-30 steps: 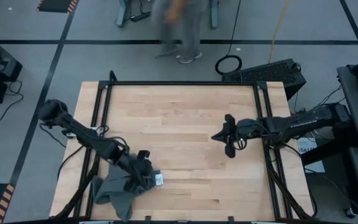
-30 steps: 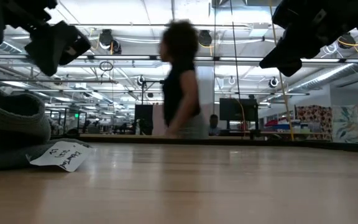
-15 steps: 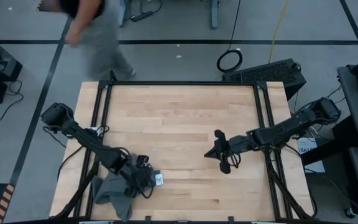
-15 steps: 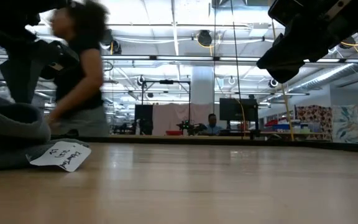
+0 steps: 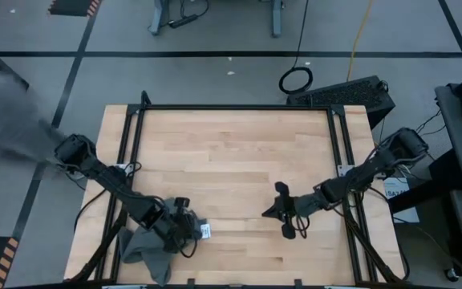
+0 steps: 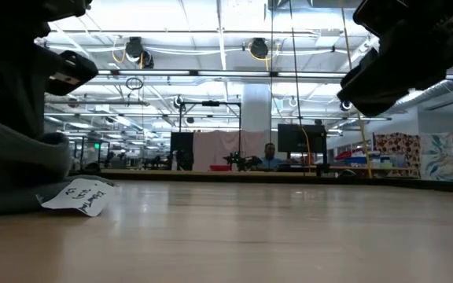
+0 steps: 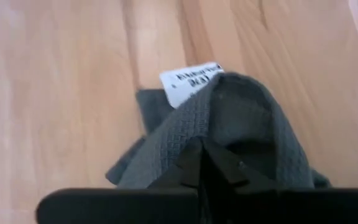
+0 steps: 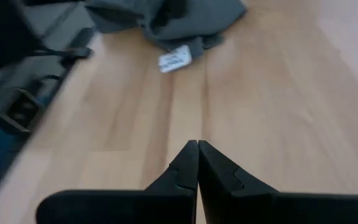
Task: Roll towel into tight, uniform cylinder
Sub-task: Roll the gray towel
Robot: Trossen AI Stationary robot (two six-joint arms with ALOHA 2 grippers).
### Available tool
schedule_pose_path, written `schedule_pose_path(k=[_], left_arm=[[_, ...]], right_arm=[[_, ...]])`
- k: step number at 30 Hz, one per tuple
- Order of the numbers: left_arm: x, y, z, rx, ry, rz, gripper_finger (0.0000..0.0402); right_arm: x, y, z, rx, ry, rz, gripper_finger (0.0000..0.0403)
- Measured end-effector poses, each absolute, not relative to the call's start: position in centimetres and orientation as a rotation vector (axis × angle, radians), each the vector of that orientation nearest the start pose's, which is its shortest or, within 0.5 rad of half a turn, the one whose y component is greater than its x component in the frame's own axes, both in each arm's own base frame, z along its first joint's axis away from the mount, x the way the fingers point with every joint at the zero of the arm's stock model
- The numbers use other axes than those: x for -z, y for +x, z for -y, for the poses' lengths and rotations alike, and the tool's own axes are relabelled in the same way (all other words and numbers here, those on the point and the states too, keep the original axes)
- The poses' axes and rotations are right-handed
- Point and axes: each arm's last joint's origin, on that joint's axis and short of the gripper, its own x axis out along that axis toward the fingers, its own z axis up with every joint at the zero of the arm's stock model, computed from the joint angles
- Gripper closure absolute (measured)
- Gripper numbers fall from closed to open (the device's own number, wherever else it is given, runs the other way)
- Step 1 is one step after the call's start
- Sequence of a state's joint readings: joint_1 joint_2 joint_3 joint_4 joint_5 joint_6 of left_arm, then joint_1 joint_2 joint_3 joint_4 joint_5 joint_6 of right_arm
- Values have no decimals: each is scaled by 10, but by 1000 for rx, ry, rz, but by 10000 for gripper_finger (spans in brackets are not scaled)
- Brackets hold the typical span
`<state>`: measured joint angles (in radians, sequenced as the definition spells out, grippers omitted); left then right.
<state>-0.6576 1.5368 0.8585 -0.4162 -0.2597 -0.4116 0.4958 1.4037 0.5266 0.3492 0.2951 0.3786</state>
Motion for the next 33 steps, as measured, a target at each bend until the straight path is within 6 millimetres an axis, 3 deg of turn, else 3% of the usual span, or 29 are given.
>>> schedule_pose_path(k=[7, 13, 18, 23, 31, 33], left_arm=[[-176, 226, 172, 93, 101, -986, 280], [-177, 221, 178, 38, 138, -937, 170], [-176, 220, 179, 45, 137, -953, 138], [-168, 216, 175, 28, 186, -1028, 185], [-160, 212, 170, 8, 306, -1104, 372], [-163, 212, 168, -22, 339, -1070, 390]], right_arm=[[-146, 236, -132, 3, 98, -493, 403], [-143, 237, -133, 8, 100, -484, 403], [-148, 239, -135, -10, 86, -435, 403], [-149, 241, -134, -12, 79, -421, 403], [-153, 247, -125, 65, 70, -371, 403], [-154, 249, -121, 106, 70, -353, 403]])
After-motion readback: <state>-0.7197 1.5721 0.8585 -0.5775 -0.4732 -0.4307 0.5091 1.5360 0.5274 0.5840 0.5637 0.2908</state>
